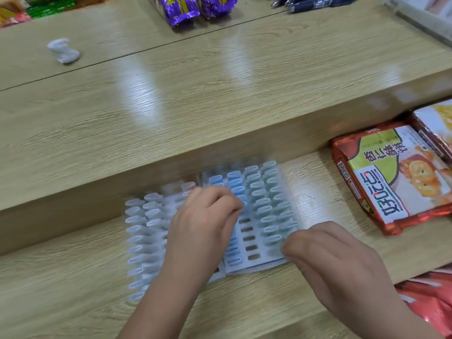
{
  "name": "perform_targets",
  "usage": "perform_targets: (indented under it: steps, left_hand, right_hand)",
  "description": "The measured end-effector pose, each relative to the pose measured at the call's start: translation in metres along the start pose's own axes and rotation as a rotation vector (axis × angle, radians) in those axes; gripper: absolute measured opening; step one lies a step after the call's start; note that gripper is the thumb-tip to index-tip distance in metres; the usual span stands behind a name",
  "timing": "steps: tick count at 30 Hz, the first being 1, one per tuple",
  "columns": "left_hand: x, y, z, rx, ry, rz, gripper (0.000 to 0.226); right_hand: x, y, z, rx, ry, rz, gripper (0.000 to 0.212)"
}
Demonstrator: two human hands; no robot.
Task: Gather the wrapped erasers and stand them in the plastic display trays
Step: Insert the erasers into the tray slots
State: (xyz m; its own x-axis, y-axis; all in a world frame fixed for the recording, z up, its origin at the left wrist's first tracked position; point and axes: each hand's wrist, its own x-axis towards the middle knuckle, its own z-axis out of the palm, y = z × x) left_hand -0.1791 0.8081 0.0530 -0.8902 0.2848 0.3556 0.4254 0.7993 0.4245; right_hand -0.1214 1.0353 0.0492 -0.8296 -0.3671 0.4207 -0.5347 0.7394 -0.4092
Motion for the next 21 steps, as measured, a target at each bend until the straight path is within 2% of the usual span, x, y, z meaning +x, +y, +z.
perform_targets:
  steps: [2, 4, 7, 10, 14, 17, 21]
  left_hand:
    - [0.0, 0.001, -0.001, 0.006, -0.022, 0.009, 0.016]
    - [-0.001, -0.001, -0.001, 0.012, -0.044, 0.018, 0.019]
    - [-0.005, -0.003, -0.002, -0.031, -0.048, 0.018, 0.024]
    - [-0.021, 0.0, -0.014, -0.09, 0.04, -0.05, 0.026]
    - [-0.065, 0.003, -0.05, -0.217, 0.232, -0.331, 0.03]
    - [-0.118, 0.008, -0.085, -0.283, 0.335, -0.561, 0.032]
    - [-0.209, 0.021, -0.124, -0.361, 0.454, -0.906, 0.037]
  right_hand:
    - [-0.002, 0.0, 0.0, -0.026, -0.038, -0.04, 0.02]
    - [-0.004, -0.001, 0.005, -0.064, -0.064, -0.07, 0.02]
    - [-0.003, -0.004, 0.009, -0.115, -0.047, 0.007, 0.022]
    - [0.0, -0.013, 0.007, -0.13, 0.013, 0.065, 0.026]
    - [0.009, -0.058, 0.014, 0.112, 0.039, 0.132, 0.027]
    - [0.014, -0.108, 0.023, 0.353, -0.113, 0.179, 0.032]
    - [0.013, -0.178, 0.04, 0.499, -0.382, 0.172, 0.038]
